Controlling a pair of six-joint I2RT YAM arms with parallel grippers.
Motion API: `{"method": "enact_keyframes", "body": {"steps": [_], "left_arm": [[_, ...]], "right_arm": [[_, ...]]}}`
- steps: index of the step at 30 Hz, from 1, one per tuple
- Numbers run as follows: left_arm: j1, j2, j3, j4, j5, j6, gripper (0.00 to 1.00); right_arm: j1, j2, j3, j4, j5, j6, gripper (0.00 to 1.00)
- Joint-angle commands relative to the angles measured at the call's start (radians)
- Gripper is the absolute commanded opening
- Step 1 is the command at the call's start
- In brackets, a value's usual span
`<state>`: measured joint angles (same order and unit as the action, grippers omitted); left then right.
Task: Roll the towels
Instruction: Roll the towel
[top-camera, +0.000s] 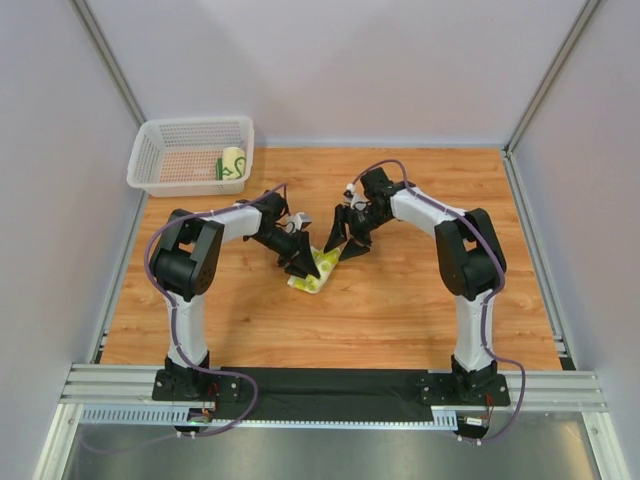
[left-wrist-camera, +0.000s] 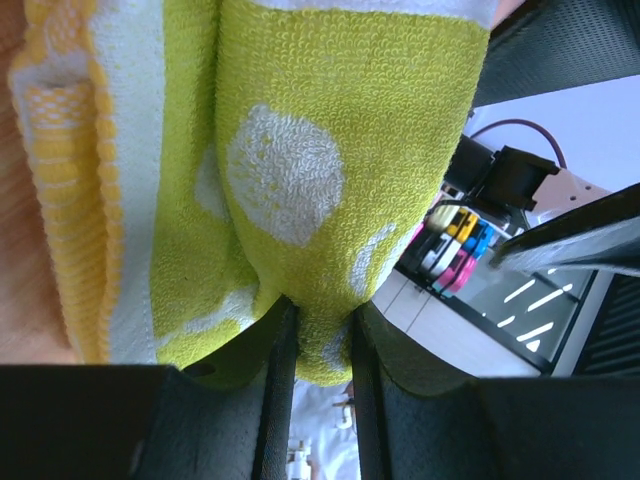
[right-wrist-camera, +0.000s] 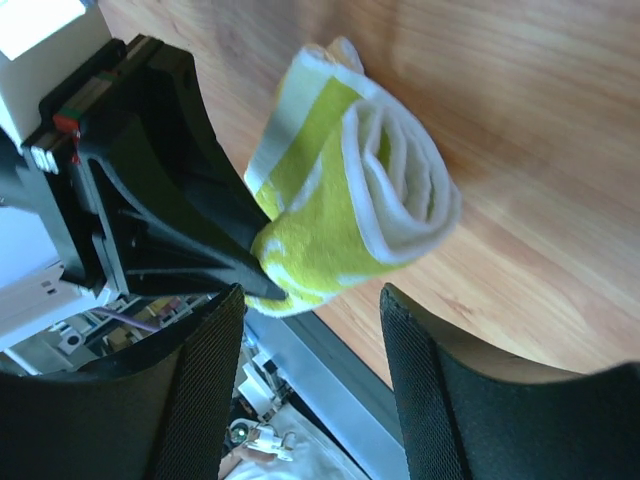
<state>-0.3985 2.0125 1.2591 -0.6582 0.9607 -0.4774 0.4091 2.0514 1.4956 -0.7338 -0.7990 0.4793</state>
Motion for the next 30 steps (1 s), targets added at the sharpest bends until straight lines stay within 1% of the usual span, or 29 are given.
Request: {"method": "enact_keyframes", "body": {"steps": [1,6,8,11,12,15,18,22,24,26,27,29,30], "left_arm": [[0.004,0.005,-0.012,0.022,0.044,-0.003,0.33],[0.006,-0.003,-0.050,0.061,0.050,-0.016,0.32],[0.007,-0.011,-0.079,0.103,0.061,-0.032,0.33],[0.007,-0.014,-0.104,0.144,0.070,-0.053,0.32],[0.007,-0.014,-0.107,0.153,0.078,-0.058,0.33],[0.007,-0.015,-0.119,0.187,0.085,-0.073,0.33],[0.009,-0.017,-0.122,0.190,0.073,-0.070,0.36],[0.016,-0.035,-0.158,0.233,0.055,-0.089,0.45],[0.021,-0.034,-0.165,0.232,0.033,-0.090,0.47],[0.024,-0.044,-0.142,0.154,-0.019,-0.057,0.47],[0.024,-0.052,-0.127,0.105,-0.072,-0.025,0.47],[0.024,-0.079,-0.107,0.057,-0.123,0.005,0.48],[0.023,-0.087,-0.093,0.028,-0.151,0.023,0.48]], "right_arm": [[0.033,0.050,0.074,-0.013,0.059,0.015,0.59],[0.068,0.133,0.204,-0.163,0.164,-0.028,0.61],[0.079,0.151,0.248,-0.218,0.211,-0.039,0.61],[0.094,0.161,0.270,-0.249,0.254,-0.048,0.49],[0.097,0.162,0.278,-0.253,0.256,-0.050,0.40],[0.114,0.165,0.288,-0.274,0.264,-0.054,0.24],[0.132,0.168,0.311,-0.305,0.287,-0.056,0.14],[0.154,0.164,0.334,-0.317,0.278,-0.033,0.14],[0.165,0.164,0.353,-0.326,0.282,-0.019,0.14],[0.168,0.167,0.370,-0.341,0.293,-0.007,0.12],[0.172,0.173,0.379,-0.351,0.296,-0.007,0.10],[0.172,0.182,0.393,-0.378,0.320,-0.005,0.08],[0.172,0.190,0.403,-0.384,0.326,-0.005,0.04]]}}
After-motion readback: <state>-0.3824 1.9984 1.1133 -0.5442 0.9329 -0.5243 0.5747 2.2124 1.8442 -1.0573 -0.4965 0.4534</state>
